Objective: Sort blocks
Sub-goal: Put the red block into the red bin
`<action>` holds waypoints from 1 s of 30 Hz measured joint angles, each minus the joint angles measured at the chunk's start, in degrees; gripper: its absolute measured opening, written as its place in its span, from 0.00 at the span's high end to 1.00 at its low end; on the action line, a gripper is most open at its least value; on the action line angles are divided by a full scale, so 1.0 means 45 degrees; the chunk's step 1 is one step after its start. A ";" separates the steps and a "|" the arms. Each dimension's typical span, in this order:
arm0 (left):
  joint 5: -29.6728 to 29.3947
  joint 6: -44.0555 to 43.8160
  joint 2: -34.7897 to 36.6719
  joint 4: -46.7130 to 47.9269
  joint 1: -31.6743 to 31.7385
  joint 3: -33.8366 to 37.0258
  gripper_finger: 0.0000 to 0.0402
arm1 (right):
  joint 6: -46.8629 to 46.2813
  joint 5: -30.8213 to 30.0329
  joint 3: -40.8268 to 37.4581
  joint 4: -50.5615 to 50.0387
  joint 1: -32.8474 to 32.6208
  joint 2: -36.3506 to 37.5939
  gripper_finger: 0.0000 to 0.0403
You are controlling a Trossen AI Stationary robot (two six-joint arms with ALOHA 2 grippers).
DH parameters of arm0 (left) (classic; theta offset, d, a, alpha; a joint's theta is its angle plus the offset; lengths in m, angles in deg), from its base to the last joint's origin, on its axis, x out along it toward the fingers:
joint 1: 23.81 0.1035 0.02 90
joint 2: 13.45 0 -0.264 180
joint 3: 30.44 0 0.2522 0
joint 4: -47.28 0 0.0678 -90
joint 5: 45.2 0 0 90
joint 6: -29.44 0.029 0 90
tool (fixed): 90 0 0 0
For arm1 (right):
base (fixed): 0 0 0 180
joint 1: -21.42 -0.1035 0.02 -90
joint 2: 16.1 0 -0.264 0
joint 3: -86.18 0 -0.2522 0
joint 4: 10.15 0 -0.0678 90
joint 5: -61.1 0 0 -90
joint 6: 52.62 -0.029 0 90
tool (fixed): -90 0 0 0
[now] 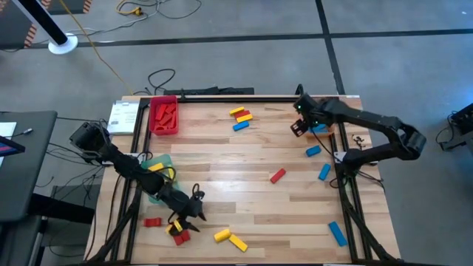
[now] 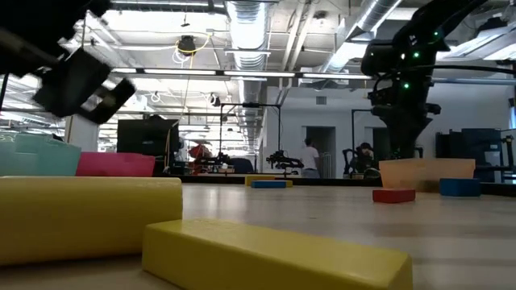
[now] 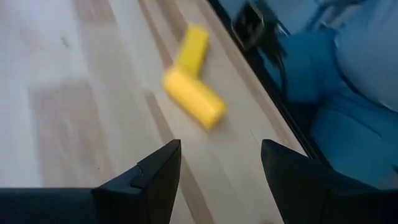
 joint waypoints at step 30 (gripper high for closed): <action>0.0574 -0.1482 0.0015 0.8023 -0.1698 -0.4177 0.46 | -0.2485 0.0005 0.0005 0.0479 -0.7267 -0.0001 0.37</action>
